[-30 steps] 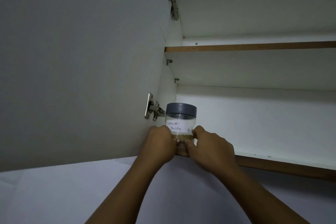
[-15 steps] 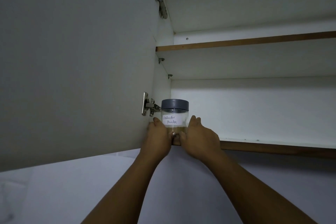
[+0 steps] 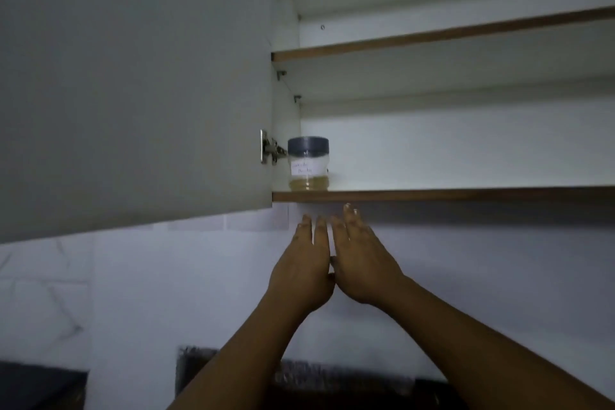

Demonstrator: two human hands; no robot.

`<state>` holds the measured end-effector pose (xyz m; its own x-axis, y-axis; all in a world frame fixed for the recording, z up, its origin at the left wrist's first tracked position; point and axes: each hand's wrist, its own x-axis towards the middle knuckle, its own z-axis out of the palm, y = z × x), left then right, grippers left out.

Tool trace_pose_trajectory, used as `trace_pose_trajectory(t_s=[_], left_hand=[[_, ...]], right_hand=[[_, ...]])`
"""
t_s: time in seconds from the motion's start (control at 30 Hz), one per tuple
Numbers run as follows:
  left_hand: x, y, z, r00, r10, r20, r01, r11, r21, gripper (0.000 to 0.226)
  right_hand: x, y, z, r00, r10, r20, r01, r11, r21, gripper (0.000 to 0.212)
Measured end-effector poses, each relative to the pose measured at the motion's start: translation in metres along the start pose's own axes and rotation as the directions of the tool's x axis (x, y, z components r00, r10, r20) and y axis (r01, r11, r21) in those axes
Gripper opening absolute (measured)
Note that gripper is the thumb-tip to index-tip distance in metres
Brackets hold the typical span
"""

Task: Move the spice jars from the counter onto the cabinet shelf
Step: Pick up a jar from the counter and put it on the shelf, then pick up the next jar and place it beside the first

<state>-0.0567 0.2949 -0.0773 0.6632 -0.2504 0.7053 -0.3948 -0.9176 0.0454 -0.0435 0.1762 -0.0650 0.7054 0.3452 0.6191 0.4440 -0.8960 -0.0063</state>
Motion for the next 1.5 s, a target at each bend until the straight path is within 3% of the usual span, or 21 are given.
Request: trace_pose_trajectory(t_s=[0.27,0.47,0.7,0.83,0.97,1.13,1.23,1.37,1.5], left_hand=[[-0.146,0.065,0.049,0.953,0.028,0.302,0.023,0.986,-0.165,0.082],[-0.287,0.139,0.103,0.843,0.187,0.504,-0.051,0.961,-0.272,0.081],[-0.394,0.2,0.136,0.673,0.228,0.703,-0.021,0.957,-0.29,0.084],[-0.422,0.236,0.146,0.571,0.194,0.797,0.09,0.951,-0.296,0.087],[-0.427,0.287,0.159,0.544,0.116,0.831,0.297,0.9,-0.32,0.092],[-0.433,0.343,0.177,0.491,0.041,0.87,0.509,0.798,-0.324,0.106],[-0.443,0.36,0.182,0.493,-0.059,0.868,0.577,0.769,-0.275,0.104],[-0.448,0.37,0.178,0.594,-0.126,0.794,0.636,0.679,-0.368,0.091],[-0.448,0.372,0.172,0.612,-0.148,0.777,0.656,0.644,-0.393,0.097]], right_hand=[[-0.18,0.005,0.019,0.966,0.066,0.25,-0.065,0.998,-0.016,0.069],[-0.351,0.019,0.046,0.838,0.232,0.494,-0.264,0.965,-0.005,0.06],[-0.491,0.039,0.078,0.726,0.359,0.586,-0.385,0.919,-0.086,0.061],[-0.543,0.066,0.076,0.626,0.439,0.644,-0.461,0.875,-0.149,0.068],[-0.58,0.094,0.068,0.616,0.389,0.685,-0.49,0.87,-0.054,0.074],[-0.612,0.128,0.064,0.524,0.317,0.79,-0.569,0.821,0.048,0.089],[-0.619,0.133,0.069,0.564,0.254,0.786,-0.575,0.804,0.152,0.091],[-0.62,0.131,0.078,0.676,0.231,0.699,-0.599,0.726,0.339,0.081],[-0.623,0.138,0.081,0.707,0.237,0.667,-0.619,0.662,0.422,0.073]])
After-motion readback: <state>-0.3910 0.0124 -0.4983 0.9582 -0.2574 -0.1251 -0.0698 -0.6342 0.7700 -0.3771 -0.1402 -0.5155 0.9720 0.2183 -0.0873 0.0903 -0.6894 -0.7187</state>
